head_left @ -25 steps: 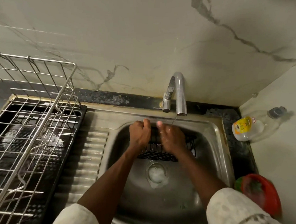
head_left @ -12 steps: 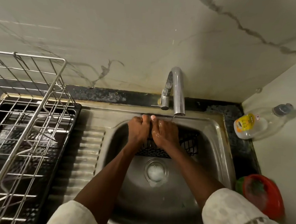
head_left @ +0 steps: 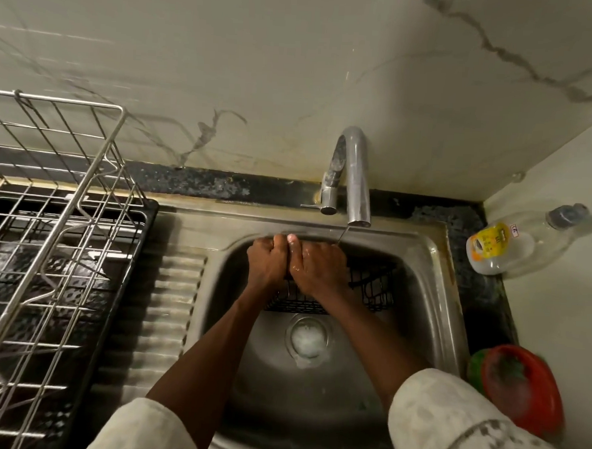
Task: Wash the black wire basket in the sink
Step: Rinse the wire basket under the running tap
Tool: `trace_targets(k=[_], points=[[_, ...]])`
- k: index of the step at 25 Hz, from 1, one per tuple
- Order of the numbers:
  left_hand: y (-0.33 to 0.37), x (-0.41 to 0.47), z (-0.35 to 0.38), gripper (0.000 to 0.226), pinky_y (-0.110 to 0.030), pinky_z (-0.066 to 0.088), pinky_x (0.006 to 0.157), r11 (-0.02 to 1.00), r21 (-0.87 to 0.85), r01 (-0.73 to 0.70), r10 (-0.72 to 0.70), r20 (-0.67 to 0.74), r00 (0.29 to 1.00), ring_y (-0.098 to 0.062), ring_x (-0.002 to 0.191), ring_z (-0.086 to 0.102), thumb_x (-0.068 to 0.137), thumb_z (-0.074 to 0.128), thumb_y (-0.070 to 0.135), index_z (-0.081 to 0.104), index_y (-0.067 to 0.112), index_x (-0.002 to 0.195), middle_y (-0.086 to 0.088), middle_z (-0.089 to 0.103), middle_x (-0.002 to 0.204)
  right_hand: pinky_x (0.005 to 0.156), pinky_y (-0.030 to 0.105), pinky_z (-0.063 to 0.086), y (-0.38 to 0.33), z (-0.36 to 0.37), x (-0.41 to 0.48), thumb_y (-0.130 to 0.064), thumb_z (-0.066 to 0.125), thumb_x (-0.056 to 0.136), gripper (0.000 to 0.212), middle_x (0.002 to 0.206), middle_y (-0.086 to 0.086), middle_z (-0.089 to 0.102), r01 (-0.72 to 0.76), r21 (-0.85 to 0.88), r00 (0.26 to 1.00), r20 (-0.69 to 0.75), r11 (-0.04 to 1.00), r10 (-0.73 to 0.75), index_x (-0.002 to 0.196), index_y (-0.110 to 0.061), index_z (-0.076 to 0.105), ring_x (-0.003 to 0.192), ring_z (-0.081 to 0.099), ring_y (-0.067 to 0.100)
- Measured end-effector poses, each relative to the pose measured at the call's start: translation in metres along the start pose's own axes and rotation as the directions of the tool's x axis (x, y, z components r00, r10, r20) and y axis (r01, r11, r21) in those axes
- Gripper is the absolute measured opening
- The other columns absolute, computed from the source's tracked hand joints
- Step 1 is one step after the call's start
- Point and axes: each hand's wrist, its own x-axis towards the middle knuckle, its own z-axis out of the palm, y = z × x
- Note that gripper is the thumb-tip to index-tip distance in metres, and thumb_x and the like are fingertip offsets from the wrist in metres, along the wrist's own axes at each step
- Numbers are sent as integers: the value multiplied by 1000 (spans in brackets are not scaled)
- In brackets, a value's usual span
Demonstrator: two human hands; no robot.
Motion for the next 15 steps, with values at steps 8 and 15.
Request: trace_targets(k=[8,15], points=[[-25,2,-11,56,-18,41,50,989,137,-55,48,52,997,-6,44,50,106,42,32,58,6,59,0,56,52,62,30,41,81,-16,-7,-56,20,105,68,65,4,64,-263,-170,957,81,950,280,63,-14,54,61,60,21],[1,-13,24,63,-35,47,72,671,616,-414,394,177,902,-15,53,57,108,27,40,68,19,66,3,65,57,68,31,47,29,-37,8,-48,27,106,54,66,-1,54,-155,-258,979,87,954,183,66,-22,53,64,55,17]])
